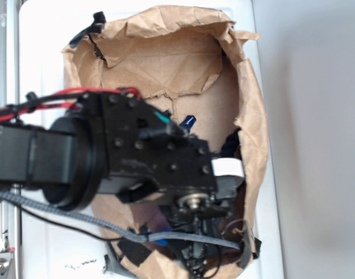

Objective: Grab the gray animal.

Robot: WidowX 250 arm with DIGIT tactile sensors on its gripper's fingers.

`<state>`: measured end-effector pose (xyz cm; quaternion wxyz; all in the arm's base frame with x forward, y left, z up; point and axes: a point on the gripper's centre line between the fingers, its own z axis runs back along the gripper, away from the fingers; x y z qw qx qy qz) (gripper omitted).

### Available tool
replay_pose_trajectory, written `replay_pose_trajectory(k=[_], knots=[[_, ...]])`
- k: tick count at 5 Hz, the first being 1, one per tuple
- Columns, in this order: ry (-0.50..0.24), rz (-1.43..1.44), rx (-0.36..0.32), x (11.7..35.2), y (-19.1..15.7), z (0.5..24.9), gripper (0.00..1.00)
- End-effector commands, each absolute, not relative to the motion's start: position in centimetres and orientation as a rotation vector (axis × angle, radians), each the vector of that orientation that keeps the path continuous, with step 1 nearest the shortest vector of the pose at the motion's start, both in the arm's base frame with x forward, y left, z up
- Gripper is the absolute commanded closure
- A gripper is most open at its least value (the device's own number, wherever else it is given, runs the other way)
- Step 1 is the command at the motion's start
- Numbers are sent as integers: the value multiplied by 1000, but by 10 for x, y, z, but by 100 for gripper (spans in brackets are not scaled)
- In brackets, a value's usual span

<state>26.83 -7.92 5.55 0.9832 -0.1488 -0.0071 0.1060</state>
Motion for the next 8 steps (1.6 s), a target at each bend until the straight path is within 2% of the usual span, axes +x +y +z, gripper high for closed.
replay_pose_trajectory(k=[1, 2, 3, 4, 5, 7, 8], knots=[[-12, 220, -379, 280, -83, 83, 0], [-34, 256, -383, 288, -80, 97, 0], [-39, 262, -410, 293, -78, 101, 0], [-38, 244, -427, 291, -83, 90, 0], [-6, 211, -438, 286, -90, 78, 0], [-26, 163, -354, 277, -102, 36, 0], [-23, 180, -326, 281, -97, 22, 28]])
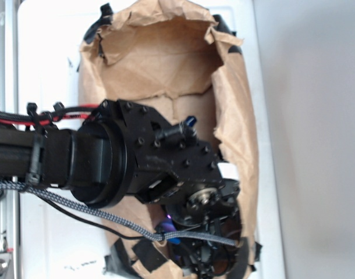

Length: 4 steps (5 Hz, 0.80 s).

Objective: Grab the gray animal.

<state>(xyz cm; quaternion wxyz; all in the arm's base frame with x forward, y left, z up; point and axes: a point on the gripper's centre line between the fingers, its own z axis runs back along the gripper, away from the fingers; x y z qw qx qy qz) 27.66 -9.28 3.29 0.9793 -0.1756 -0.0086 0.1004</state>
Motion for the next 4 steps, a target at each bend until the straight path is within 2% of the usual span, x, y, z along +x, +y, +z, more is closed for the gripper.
replay_pose_trajectory(k=[1, 2, 3, 4], knots=[[-48, 227, -313, 284, -92, 19, 100], [-44, 250, -331, 288, -89, 26, 100], [-86, 328, -330, 296, -78, 49, 100], [-165, 566, -294, 321, -35, 88, 100]])
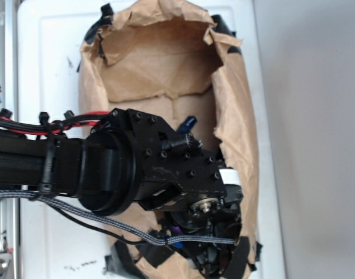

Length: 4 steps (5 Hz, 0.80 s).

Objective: Grab the gray animal.

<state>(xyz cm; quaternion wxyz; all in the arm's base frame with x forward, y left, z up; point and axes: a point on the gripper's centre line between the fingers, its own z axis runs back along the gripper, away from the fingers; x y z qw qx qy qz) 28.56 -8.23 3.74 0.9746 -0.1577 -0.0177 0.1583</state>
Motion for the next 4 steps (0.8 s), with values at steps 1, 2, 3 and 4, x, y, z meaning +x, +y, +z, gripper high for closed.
replay_pose_trajectory(k=[1, 2, 3, 4], knots=[[-202, 701, -211, 326, 4, 120, 100], [-214, 677, -144, 320, 16, 140, 100], [-271, 606, -74, 292, 18, 157, 100], [-339, 510, -66, 260, 22, 160, 100]])
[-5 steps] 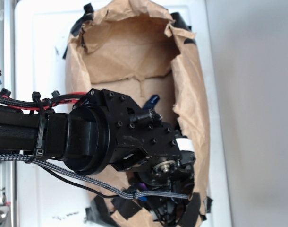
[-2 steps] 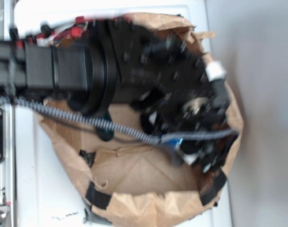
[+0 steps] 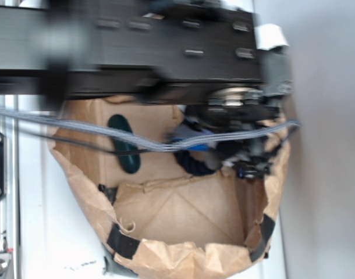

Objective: Grab the gray animal.

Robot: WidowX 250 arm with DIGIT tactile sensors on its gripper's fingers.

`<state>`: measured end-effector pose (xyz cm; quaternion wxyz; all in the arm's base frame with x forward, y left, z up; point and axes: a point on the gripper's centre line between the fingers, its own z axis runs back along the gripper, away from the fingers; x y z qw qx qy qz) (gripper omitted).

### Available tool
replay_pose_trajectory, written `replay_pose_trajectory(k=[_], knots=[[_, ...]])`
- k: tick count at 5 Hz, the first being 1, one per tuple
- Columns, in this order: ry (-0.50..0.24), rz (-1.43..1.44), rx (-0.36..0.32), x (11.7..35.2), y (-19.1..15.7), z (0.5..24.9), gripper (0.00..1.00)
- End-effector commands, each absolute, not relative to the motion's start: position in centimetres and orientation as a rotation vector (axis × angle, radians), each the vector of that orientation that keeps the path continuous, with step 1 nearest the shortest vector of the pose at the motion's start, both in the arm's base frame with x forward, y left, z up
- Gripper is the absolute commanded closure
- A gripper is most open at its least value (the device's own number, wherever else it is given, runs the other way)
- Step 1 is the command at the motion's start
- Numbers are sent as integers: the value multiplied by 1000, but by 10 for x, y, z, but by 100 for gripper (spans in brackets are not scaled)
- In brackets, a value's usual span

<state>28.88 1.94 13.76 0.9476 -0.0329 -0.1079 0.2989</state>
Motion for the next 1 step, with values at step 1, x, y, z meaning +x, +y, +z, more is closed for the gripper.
replay_pose_trajectory(k=[1], knots=[[-410, 509, -4, 251, 17, 153, 100]])
